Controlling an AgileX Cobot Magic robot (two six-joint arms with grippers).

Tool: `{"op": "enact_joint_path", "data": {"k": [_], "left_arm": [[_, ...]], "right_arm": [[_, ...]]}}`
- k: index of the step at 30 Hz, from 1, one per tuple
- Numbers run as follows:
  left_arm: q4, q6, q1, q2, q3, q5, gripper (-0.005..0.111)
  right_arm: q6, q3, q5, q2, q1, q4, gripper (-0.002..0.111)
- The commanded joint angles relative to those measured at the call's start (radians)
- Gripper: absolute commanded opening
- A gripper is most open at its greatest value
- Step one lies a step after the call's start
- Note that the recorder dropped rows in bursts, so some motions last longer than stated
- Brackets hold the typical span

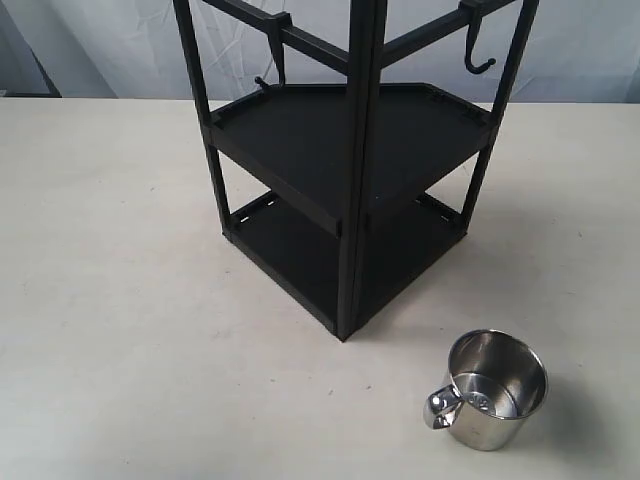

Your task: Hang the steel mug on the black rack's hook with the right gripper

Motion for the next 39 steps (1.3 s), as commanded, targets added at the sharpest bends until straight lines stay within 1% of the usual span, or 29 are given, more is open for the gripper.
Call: {"op": "enact_joint_path", "data": {"k": [1,2,4,5,7,9,12,15,17,18,20,21,22,23,24,26,29,30,32,34,36,38,39], "left_arm": [[0.001,-0.002,-0.005,-0.005,0.000,-0.005,0.002],[0.001,-0.002,-0.005,-0.005,0.000,-0.005,0.002],[0.001,-0.002,-0.005,-0.005,0.000,-0.005,0.002],[0.001,-0.002,-0.005,-0.005,0.000,-0.005,0.002],[0.001,-0.002,-0.005,-0.005,0.000,-0.005,0.002],[0.001,-0.002,-0.005,-0.005,0.000,-0.005,0.002],[0.001,-0.002,-0.005,-0.005,0.000,-0.005,0.002],[0.001,-0.002,-0.005,-0.005,0.000,-0.005,0.002],[0.001,-0.002,-0.005,-0.005,0.000,-0.005,0.002],[0.001,-0.002,-0.005,-0.005,0.000,-0.005,0.002],[0.001,-0.002,-0.005,-0.005,0.000,-0.005,0.002],[0.001,-0.002,-0.005,-0.005,0.000,-0.005,0.002],[0.001,-0.002,-0.005,-0.005,0.000,-0.005,0.002],[0.001,-0.002,-0.005,-0.005,0.000,-0.005,0.002],[0.001,-0.002,-0.005,-0.005,0.000,-0.005,0.002],[0.001,-0.002,-0.005,-0.005,0.000,-0.005,0.002],[0.001,-0.002,-0.005,-0.005,0.000,-0.005,0.002],[0.001,-0.002,-0.005,-0.005,0.000,-0.005,0.002],[0.001,-0.002,-0.005,-0.005,0.000,-0.005,0.002],[0.001,-0.002,-0.005,-0.005,0.000,-0.005,0.002],[0.001,-0.002,-0.005,-0.005,0.000,-0.005,0.002],[0.001,-0.002,-0.005,-0.005,0.000,-0.005,0.002],[0.001,-0.002,-0.005,-0.005,0.000,-0.005,0.002]], "right_arm": [[0.009,0.007,-0.047,-0.006,-0.006,0.009,-0.001],[0.045,0.007,-0.079,-0.006,-0.006,0.055,-0.001],[0.189,0.007,-0.186,-0.006,-0.006,0.288,-0.001],[0.226,0.007,-0.235,-0.006,-0.006,0.381,-0.001],[0.288,0.007,-0.327,-0.006,-0.006,0.586,-0.001],[0.294,0.007,-0.382,-0.006,-0.006,0.728,-0.001],[0.294,0.007,-0.436,-0.006,-0.006,0.757,-0.001],[0.303,0.007,-0.536,-0.006,-0.006,0.760,-0.001],[0.389,0.007,-0.551,-0.006,-0.006,0.778,-0.001],[0.463,0.007,-0.538,-0.006,-0.006,0.795,-0.001],[0.628,0.007,-0.453,-0.006,-0.006,0.792,-0.001],[0.664,0.007,-0.404,-0.006,-0.004,0.757,-0.001],[0.649,-0.001,-0.328,-0.006,-0.004,0.664,-0.001],[0.613,-0.037,-0.223,-0.006,-0.004,0.545,-0.001],[0.570,-0.089,-0.097,-0.006,-0.004,0.477,-0.001],[0.367,-0.200,0.102,-0.006,-0.004,0.446,-0.001],[0.024,-0.353,0.296,0.066,-0.004,0.594,-0.001],[-0.068,-0.395,0.361,0.116,-0.004,0.631,-0.001],[-0.271,-0.491,0.549,0.247,-0.004,0.697,-0.001],[-0.452,-0.565,0.744,0.393,-0.004,0.682,-0.001],[-0.536,-0.606,0.858,0.497,0.014,0.623,-0.001],[-0.540,-0.628,0.877,0.594,0.074,0.559,0.001],[-0.551,-0.628,0.870,0.630,0.101,0.547,0.004]]}}
